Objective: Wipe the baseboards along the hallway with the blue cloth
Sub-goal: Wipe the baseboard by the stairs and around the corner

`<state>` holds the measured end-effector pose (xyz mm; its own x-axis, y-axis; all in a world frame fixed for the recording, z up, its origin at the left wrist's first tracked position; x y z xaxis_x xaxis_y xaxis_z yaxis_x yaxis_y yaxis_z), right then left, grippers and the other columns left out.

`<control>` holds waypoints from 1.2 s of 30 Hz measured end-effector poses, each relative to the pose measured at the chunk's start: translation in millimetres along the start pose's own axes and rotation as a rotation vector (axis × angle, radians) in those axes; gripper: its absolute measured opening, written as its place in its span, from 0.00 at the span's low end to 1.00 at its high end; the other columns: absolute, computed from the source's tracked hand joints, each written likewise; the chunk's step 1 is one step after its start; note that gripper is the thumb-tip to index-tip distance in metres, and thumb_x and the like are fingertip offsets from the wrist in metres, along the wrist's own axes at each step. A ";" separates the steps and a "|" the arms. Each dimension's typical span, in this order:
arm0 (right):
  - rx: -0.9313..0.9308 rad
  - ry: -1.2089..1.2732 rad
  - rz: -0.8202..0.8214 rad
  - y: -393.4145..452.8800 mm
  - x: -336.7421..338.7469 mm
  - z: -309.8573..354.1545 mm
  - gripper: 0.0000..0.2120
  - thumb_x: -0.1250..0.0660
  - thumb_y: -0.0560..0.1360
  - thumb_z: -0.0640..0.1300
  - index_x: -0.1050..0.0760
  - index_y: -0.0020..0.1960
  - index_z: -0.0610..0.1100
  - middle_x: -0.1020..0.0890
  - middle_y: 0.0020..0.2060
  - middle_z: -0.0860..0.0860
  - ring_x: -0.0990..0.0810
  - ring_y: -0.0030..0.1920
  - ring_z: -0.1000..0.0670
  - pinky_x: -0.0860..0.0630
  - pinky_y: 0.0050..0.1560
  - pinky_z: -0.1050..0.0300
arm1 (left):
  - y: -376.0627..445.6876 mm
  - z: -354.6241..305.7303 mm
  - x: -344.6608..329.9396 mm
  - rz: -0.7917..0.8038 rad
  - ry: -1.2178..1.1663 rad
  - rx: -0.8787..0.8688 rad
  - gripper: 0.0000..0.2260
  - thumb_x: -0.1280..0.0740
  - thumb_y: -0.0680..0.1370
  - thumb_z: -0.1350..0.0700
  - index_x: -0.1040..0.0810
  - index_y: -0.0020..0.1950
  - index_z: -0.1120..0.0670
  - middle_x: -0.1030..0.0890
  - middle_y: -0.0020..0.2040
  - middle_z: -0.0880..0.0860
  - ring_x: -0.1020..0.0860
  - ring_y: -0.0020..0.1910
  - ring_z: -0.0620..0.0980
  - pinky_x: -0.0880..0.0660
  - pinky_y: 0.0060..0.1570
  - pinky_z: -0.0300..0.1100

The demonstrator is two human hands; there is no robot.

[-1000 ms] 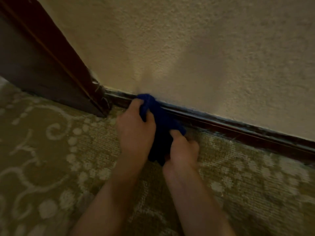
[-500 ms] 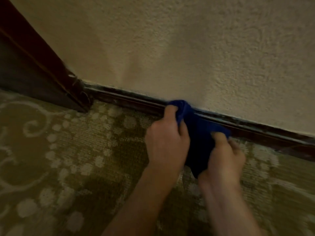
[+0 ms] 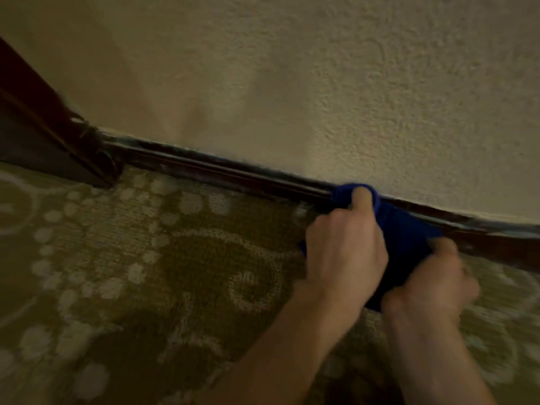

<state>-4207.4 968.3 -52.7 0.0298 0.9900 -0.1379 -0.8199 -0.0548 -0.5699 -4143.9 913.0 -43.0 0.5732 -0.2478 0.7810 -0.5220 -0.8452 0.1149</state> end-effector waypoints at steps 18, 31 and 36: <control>0.313 -0.215 0.057 15.6 -17.2 -6.9 0.09 0.37 0.74 0.35 0.28 0.38 0.46 0.22 0.32 0.50 0.24 0.31 0.56 0.26 0.35 0.59 | -9.5 21.3 0.3 -0.325 -0.154 0.208 0.07 0.33 0.76 0.55 0.25 0.52 0.54 0.19 0.33 0.52 0.20 0.29 0.53 0.27 0.30 0.40; 0.454 -0.338 -0.011 -14.9 -53.1 -40.7 0.02 0.38 0.72 0.45 0.31 0.41 0.47 0.22 0.39 0.49 0.22 0.42 0.48 0.22 0.51 0.46 | 0.1 61.5 33.9 -0.351 -0.482 0.378 0.05 0.31 0.76 0.56 0.21 0.52 0.50 0.20 0.41 0.41 0.22 0.39 0.36 0.33 0.41 0.20; 0.354 -0.331 0.226 -75.8 -106.7 -99.9 0.03 0.35 0.74 0.40 0.29 0.46 0.45 0.21 0.43 0.48 0.22 0.45 0.48 0.23 0.53 0.47 | 3.4 142.7 76.4 -0.658 -0.476 0.605 0.07 0.32 0.76 0.58 0.21 0.54 0.54 0.19 0.44 0.46 0.20 0.42 0.42 0.25 0.47 0.32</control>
<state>-4091.3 853.9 -75.7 -0.3048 0.9498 0.0705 -0.9294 -0.2804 -0.2401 -4011.7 823.7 -70.6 0.8930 0.3020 0.3338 0.3202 -0.9474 0.0005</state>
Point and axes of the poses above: each hand's wrist, its own y-axis towards the middle knuckle, its own x-axis out of the back of the hand, z = x × y, the point moved 2 cm from there along y, towards the middle knuckle
